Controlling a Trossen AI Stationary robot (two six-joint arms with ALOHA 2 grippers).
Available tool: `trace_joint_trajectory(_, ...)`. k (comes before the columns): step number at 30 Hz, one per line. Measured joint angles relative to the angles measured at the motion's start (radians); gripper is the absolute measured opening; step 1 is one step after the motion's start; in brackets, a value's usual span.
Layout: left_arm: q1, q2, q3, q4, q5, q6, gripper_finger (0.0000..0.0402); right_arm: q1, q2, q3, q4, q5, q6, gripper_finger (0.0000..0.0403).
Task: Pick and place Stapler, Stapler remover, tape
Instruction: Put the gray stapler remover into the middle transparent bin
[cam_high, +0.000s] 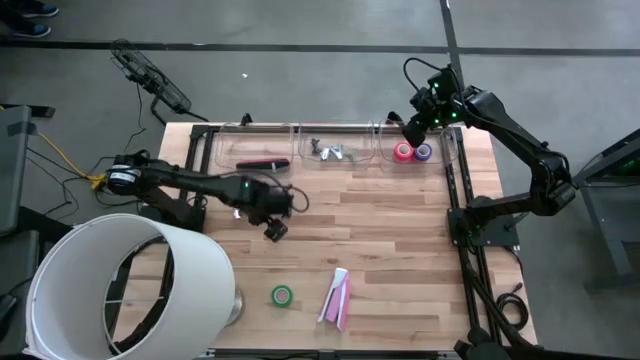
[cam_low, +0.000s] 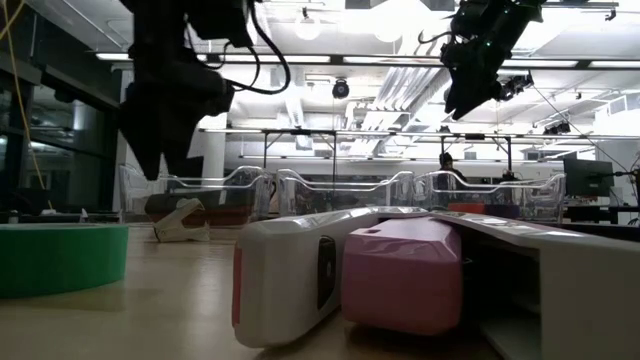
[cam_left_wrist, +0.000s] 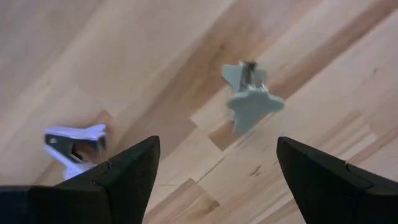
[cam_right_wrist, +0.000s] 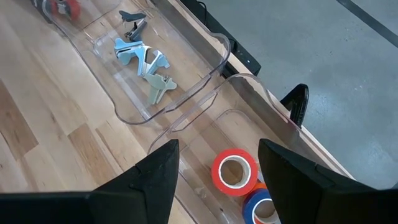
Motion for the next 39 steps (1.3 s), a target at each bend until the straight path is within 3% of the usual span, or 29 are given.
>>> trace_joint_trajectory(8, -0.174, 0.0, -0.104, 0.167, -0.153, -0.079, 0.0319, 0.0, 0.0, 0.0, -0.003, 0.0, 0.0, 0.0211)
trace_joint_trajectory(14, -0.245, 0.0, -0.193, 0.276, -0.254, -0.141, 0.0319, 0.0, 0.0, 0.0, -0.003, -0.001, -0.001, 0.0211)
trace_joint_trajectory(22, -0.258, 0.001, -0.312, 0.432, -0.289, -0.194, 0.0319, 0.0, 0.0, 0.0, -0.003, -0.001, -0.008, 0.0211)
trace_joint_trajectory(27, -0.257, 0.001, -0.358, 0.511, -0.369, -0.177, 0.0319, 0.0, 0.0, 0.0, -0.003, -0.001, -0.008, 0.0211)
trace_joint_trajectory(39, -0.257, 0.001, -0.377, 0.608, -0.407, -0.116, 0.0319, 0.0, 0.0, 0.0, -0.003, -0.004, -0.008, 0.0211)
